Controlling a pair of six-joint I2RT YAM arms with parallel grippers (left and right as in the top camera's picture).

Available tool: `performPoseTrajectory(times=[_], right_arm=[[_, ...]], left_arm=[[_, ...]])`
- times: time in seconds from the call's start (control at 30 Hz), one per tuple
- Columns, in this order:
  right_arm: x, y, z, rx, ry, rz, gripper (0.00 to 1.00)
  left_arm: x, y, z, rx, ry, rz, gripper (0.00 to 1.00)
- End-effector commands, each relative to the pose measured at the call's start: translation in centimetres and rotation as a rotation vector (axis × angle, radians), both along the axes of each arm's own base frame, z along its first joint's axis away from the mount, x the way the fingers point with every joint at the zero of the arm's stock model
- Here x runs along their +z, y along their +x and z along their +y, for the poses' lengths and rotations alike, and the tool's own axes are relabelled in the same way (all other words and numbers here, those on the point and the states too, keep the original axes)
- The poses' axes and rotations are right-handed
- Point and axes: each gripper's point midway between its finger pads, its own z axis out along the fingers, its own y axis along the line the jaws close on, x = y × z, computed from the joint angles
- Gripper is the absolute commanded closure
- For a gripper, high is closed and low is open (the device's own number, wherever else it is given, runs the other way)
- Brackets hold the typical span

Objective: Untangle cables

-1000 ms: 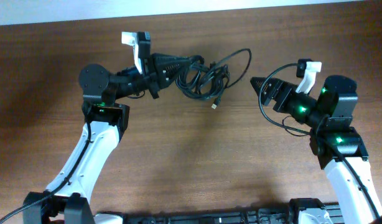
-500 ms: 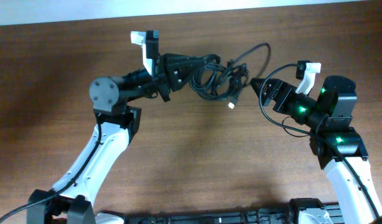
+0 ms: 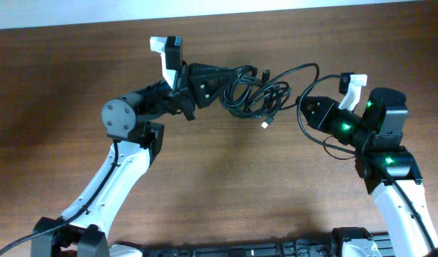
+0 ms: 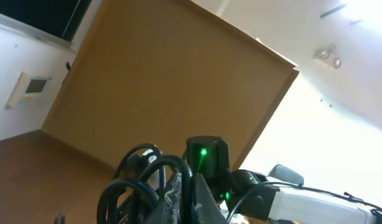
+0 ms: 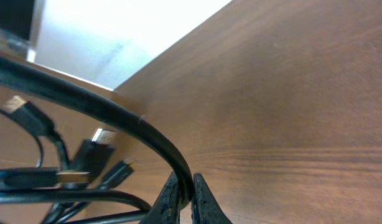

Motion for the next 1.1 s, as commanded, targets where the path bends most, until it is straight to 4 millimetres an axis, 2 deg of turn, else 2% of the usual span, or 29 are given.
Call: performPoseTrajectory(times=[0.0, 0.13, 0.33, 0.57, 0.6, 0.67, 0.73, 0.77, 0.83, 0.97, 1.07], right_arm=[[-0.6, 0.6, -1.5, -0.077, -0.057, 0.018, 0.96], [-1.2, 0.6, -2.2, -0.098, -0.108, 0.024, 0.96], [-4.1, -0.3, -4.9, -0.219, -0.234, 0.139, 0.96], [-4.5, -0.5, -5.0, -0.233, -0.218, 0.168, 0.96], [-4.4, -0.6, -4.8, -0.226, -0.213, 0.165, 0.93], [-4.1, -0.7, -4.5, -0.212, -0.203, 0.156, 0.77], [-3.3, -0.8, -4.0, -0.17, -0.211, 0.113, 0.53], [-2.9, -0.9, -3.9, -0.164, -0.215, 0.095, 0.44], [-1.9, -1.3, -3.9, -0.167, -0.215, 0.061, 0.34], [-0.1, -2.1, -3.8, -0.156, -0.24, -0.018, 0.26], [1.6, -2.9, -3.4, -0.133, -0.246, -0.088, 0.24]], left_arm=[[1.0, -0.1, 0.3, 0.01, -0.027, -0.007, 1.0], [1.0, -0.1, 0.3, 0.012, -0.028, -0.008, 1.0], [1.0, 0.0, 0.4, 0.017, -0.029, -0.009, 1.0], [0.9, 0.3, 0.7, 0.028, -0.023, -0.012, 1.0], [0.9, 0.3, 0.7, 0.028, -0.023, -0.012, 1.0], [0.9, 0.3, 0.7, 0.03, -0.021, -0.019, 1.0], [0.8, 0.3, 0.6, 0.03, -0.016, -0.026, 1.0], [0.5, 0.4, 0.6, 0.031, -0.009, -0.012, 1.0], [-0.2, 1.1, 0.4, 0.036, 0.008, 0.038, 1.0], [-1.3, 2.1, 0.3, 0.057, 0.028, 0.104, 1.0], [-1.3, 2.4, 0.3, 0.074, 0.023, 0.117, 1.0]])
